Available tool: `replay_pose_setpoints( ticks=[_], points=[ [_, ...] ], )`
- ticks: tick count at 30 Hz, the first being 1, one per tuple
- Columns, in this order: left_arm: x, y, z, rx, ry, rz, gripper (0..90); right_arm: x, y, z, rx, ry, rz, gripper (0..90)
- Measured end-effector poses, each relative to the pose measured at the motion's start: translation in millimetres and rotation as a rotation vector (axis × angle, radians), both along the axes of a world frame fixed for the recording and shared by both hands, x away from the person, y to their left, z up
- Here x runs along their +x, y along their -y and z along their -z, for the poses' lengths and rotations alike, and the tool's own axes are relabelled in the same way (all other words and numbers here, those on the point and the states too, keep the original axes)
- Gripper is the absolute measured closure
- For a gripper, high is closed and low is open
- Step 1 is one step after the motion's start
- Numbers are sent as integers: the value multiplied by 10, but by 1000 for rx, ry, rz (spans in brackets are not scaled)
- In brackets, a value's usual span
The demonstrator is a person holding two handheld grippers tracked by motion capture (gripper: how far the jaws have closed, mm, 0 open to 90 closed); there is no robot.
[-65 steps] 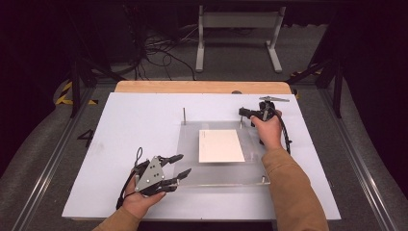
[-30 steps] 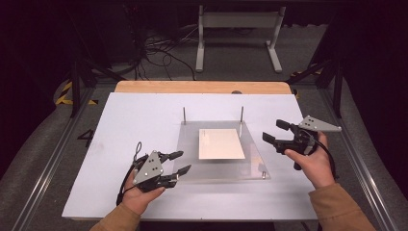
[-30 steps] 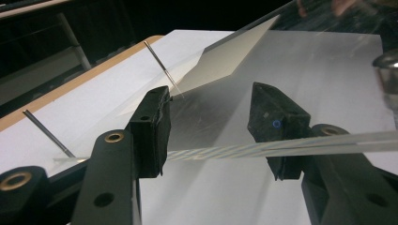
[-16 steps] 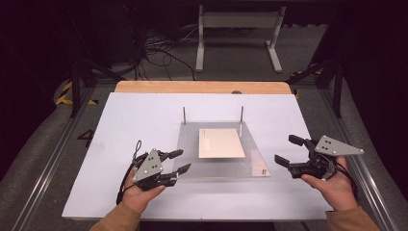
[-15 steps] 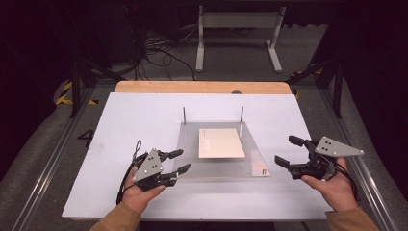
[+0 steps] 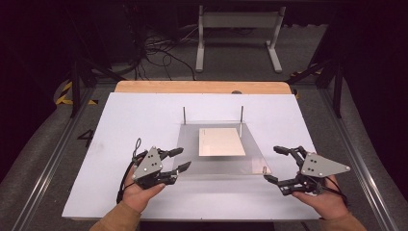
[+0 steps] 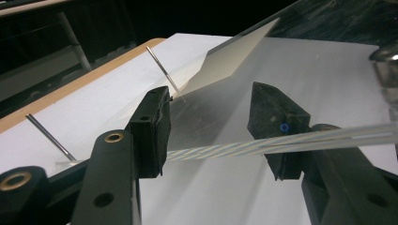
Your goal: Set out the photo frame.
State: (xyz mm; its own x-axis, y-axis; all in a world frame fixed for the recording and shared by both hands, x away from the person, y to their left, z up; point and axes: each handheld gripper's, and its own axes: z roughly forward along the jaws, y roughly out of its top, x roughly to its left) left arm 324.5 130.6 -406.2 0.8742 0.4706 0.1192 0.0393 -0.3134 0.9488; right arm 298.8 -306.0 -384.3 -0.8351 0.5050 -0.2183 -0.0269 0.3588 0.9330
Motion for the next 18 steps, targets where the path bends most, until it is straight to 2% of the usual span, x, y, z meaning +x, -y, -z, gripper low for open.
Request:
replay_pose_setpoints(
  ticks=[4, 7, 9, 12, 13, 15, 18],
  points=[
    [0, 3, -4, 1, -2, 2, 480, 64, -173, 15, -5, 51, -34, 171],
    [-1, 4, -1, 2, -2, 2, 480, 134, -288, 49, -13, 70, -51, 203],
    [-3, 5, -2, 4, -3, 4, 480, 178, -342, 74, -29, 81, -66, 279],
    [-7, 9, -4, 12, 2, 5, 481, 198, -390, 85, -40, 98, -93, 524],
    [-13, 14, -5, 10, 7, 3, 488, 195, -398, 76, -33, 94, -108, 577],
    [-24, 23, -20, 7, 17, -11, 496, 189, -419, 51, -64, 111, -98, 611],
    [-18, 19, -43, 5, 33, -19, 501, 199, -422, 30, -58, 112, -98, 621]
  ],
)
